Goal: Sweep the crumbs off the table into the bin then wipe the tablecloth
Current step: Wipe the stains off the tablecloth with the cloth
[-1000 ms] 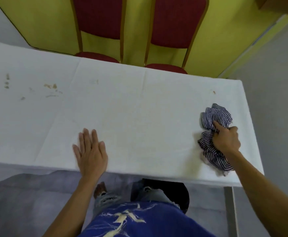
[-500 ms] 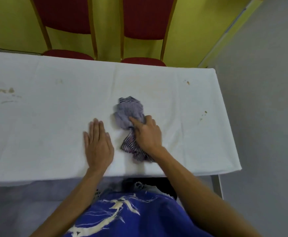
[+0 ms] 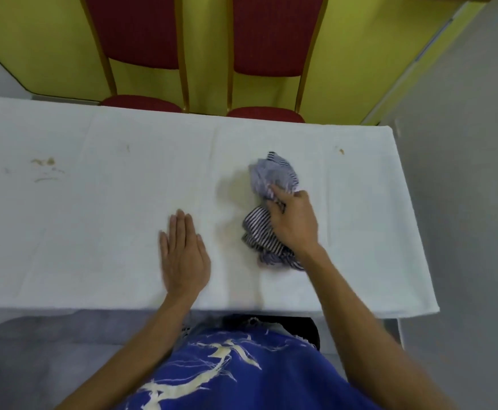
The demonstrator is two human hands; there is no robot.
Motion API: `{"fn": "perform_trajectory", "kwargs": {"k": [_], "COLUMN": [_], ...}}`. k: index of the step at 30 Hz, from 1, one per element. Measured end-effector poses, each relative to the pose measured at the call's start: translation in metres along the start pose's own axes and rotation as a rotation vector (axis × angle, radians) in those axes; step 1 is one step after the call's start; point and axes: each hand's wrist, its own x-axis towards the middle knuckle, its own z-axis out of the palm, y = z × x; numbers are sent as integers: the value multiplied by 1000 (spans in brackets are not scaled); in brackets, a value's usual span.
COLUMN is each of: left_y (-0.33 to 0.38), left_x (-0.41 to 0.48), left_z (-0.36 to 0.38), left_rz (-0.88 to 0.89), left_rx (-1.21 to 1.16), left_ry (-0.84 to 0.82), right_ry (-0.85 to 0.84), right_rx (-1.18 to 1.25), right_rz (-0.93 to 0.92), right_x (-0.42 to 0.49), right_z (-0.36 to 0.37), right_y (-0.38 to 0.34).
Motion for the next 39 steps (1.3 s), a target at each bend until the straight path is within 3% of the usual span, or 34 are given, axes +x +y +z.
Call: {"fn": "perform_trajectory", "kwargs": {"k": [3, 6, 13, 17, 19, 22, 24, 27, 39], "left_y": [-7, -9, 0, 0, 1, -7, -13, -14, -2], "left_x": [-5, -4, -3, 0, -2, -4, -7, -4, 0], "left_z": [2, 2, 3, 1, 0, -1, -2, -2, -1], "left_rz": [124, 132, 36, 15, -1, 1, 58, 94, 2], "left_rx": [34, 17, 28, 24, 15, -4, -8, 32, 32], "left_ry": [-52, -47, 0, 0, 1, 17, -24, -43, 6], "right_ry": [-256, -261, -40, -56, -64, -204, -361, -353, -198], "right_rx": [-73, -132, -184, -161, -88, 3, -69, -179, -431], "right_rz": [-217, -242, 84, 208, 151, -126, -255, -303, 259], "right_x": [-57, -58, 5, 32, 31, -5, -44, -57, 54], "right_z": [65, 73, -7, -19, -4, 37, 66, 69, -80], "right_y": [-64, -51, 60, 62, 37, -23, -56, -55, 97]}}
